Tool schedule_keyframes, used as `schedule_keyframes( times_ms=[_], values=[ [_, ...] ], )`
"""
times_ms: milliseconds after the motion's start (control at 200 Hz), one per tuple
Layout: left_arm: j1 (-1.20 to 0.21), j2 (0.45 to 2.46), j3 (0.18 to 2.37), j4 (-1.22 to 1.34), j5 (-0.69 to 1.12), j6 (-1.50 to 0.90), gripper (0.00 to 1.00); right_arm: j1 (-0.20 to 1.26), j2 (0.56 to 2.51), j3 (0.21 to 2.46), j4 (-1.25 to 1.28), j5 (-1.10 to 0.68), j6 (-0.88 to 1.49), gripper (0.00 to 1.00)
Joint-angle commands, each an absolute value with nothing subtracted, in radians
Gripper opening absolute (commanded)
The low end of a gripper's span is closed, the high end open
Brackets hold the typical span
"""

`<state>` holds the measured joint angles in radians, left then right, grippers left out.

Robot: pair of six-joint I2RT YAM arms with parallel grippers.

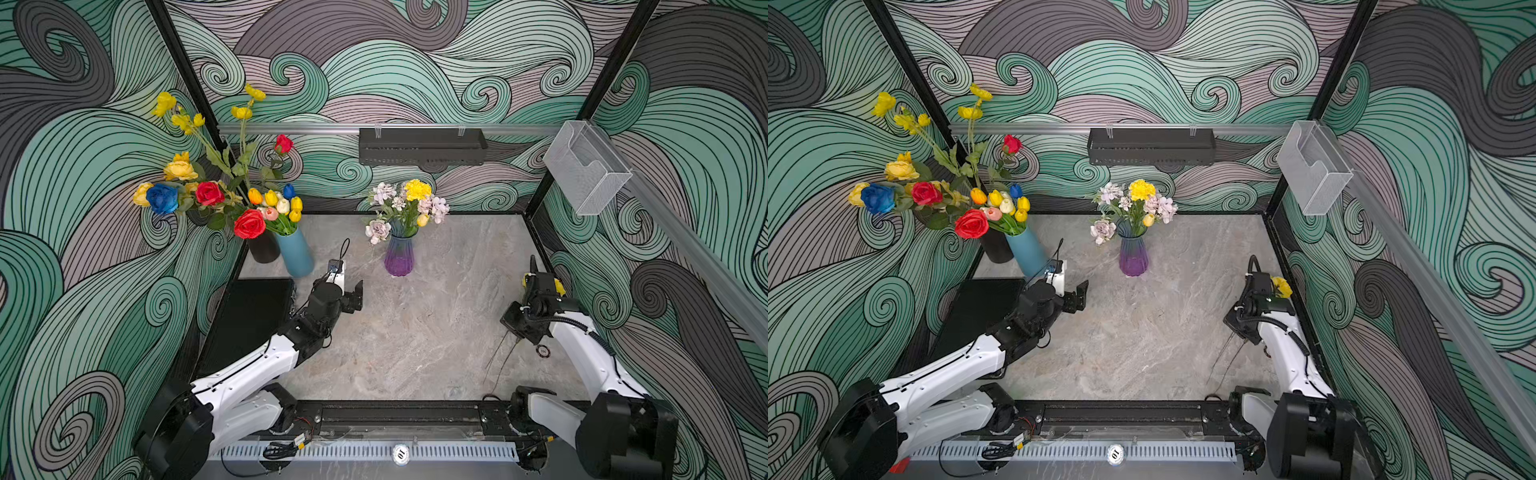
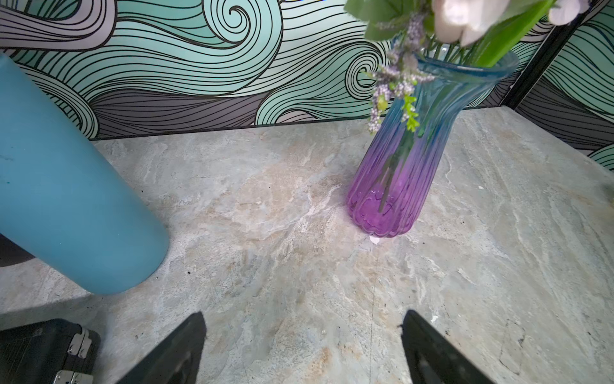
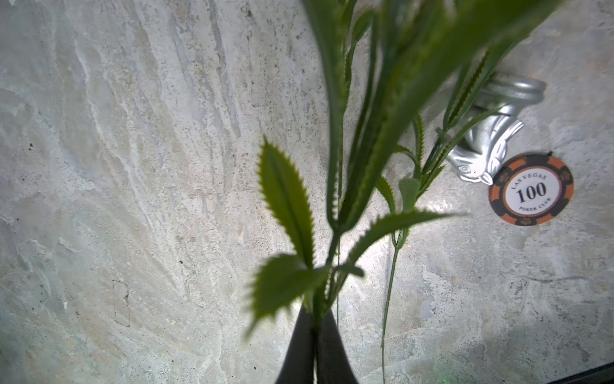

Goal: Pick out yellow flowers from the vase
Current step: Place the flower at the center of the board.

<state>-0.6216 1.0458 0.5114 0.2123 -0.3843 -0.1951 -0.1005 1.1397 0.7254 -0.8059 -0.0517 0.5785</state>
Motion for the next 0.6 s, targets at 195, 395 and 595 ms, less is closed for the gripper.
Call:
schedule_keyframes(
  times_ms=[195,395,595],
  values=[
    [-0.612,1.045,0.520,0.219,-0.384,-0.190,0.91,-0.105,1.168,0.682,-0.770,-0.002,0.580,0.11],
    [-0.610,1.043,0.520,0.219,-0.384,-0.190,0.91,-0.106,1.152,0.678,-0.770,0.024,0.576,0.23],
    [-0.611,1.044,0.520,0.220,-0.382,-0.190,0.91,-0.105,1.133,0.687,-0.774,0.021,0.572,0.25]
  ],
)
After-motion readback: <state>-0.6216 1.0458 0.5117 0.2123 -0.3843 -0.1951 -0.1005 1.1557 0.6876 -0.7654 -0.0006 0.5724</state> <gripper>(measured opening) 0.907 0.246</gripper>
